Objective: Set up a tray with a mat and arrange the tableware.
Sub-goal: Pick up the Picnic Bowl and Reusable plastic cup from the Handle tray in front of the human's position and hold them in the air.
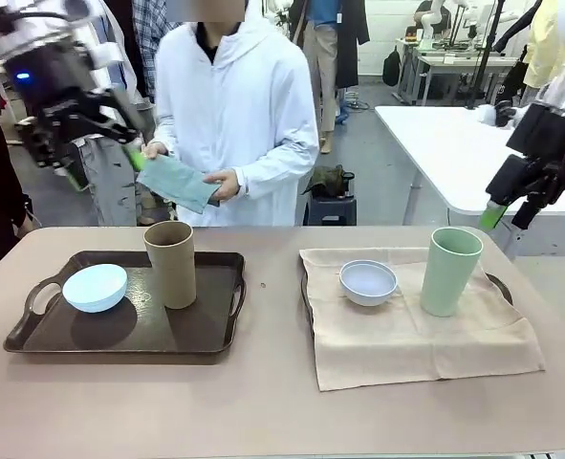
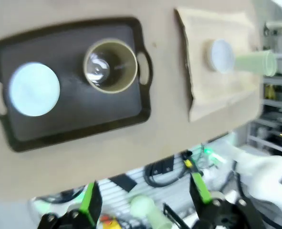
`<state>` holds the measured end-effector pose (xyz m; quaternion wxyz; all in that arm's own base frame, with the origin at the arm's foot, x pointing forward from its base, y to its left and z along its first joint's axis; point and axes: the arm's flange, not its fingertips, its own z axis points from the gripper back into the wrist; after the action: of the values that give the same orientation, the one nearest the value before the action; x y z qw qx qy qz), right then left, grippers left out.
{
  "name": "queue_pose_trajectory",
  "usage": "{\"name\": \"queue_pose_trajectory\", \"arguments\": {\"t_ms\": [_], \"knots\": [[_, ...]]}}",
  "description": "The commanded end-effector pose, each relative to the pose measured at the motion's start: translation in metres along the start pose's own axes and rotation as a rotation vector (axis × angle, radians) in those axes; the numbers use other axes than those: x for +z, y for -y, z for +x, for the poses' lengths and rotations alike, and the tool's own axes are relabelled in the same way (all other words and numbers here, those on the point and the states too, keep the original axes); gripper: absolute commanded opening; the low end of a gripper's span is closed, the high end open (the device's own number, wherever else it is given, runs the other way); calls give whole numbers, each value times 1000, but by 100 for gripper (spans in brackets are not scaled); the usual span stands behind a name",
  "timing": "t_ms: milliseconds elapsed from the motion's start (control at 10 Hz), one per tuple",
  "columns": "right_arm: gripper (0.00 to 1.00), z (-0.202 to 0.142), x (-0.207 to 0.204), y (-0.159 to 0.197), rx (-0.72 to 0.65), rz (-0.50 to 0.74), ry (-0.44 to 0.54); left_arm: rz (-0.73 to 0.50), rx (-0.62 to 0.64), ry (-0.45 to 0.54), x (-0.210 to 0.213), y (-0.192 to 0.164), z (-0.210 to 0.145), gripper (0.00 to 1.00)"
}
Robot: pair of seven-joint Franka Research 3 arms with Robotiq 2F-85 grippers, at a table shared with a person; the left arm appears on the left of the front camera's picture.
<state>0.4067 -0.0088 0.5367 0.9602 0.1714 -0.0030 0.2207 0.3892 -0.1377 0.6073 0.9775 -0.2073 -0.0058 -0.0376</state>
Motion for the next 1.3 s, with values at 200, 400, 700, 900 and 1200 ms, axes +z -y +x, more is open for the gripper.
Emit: {"name": "queue_pose_trajectory", "arguments": {"t_ms": [200, 400, 700, 900, 1200], "knots": [[100, -41, 30, 77, -66, 331, 124, -266, 11, 19, -25, -94, -8, 97], [100, -81, 40, 119, -156, 436, 225, -357, 23, 51, -37, -114, -21, 97], [100, -119, 38, 149, -210, 510, 304, -448, 50, 143, -35, -148, -51, 97], [100, -135, 34, 168, -225, 576, 331, -484, 56, 226, -29, -157, -72, 97], [100, -149, 29, 186, -254, 644, 355, -471, 87, 266, -15, -153, -97, 97]]}}
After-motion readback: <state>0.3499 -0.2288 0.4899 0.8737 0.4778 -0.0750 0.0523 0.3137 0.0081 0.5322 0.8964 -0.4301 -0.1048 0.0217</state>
